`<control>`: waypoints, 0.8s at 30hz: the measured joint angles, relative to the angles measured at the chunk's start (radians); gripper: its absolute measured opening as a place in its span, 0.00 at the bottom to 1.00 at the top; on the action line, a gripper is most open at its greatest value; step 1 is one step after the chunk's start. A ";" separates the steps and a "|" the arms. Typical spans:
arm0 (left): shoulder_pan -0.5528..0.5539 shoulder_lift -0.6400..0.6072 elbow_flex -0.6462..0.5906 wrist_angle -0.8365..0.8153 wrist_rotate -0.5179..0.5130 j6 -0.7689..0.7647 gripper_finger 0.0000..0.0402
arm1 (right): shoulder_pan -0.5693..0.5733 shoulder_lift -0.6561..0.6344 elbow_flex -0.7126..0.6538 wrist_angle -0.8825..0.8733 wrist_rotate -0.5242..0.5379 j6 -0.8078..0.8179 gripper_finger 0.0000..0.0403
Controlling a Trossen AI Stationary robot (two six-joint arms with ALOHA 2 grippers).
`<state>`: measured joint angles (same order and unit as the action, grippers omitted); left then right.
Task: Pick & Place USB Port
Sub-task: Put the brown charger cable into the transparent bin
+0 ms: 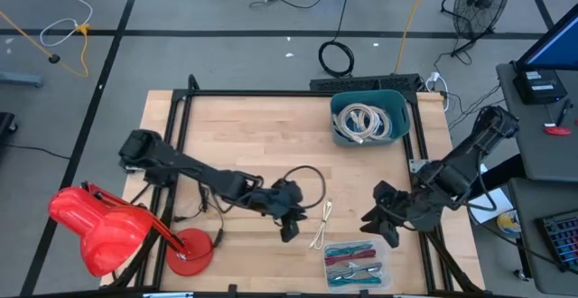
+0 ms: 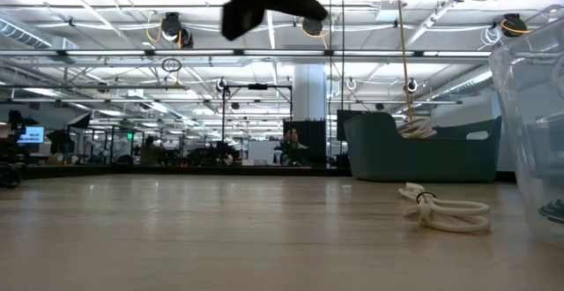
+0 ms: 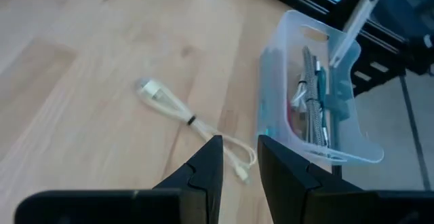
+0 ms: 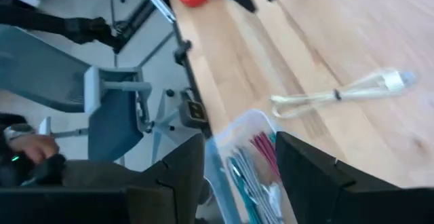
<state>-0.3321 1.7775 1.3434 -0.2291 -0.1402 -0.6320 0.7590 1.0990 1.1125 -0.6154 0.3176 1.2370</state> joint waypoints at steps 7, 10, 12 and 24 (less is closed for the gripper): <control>0.045 0.226 0.359 -0.070 0.065 0.140 0.24 | 0.019 -0.085 -0.141 0.013 -0.006 0.042 0.42; 0.065 0.348 0.560 -0.184 0.062 0.157 0.24 | 0.018 -0.116 -0.190 0.014 -0.007 0.042 0.42; 0.073 0.417 0.680 -0.311 0.045 0.180 0.24 | 0.018 -0.133 -0.216 0.015 -0.009 0.042 0.42; 0.109 0.563 0.850 -0.734 0.048 -0.033 0.24 | 0.066 -0.194 -0.339 0.009 -0.061 0.038 0.42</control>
<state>-0.2228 2.3402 2.1937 -0.9633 -0.0924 -0.6648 0.8248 0.9053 0.7739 -0.6059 0.2570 1.2748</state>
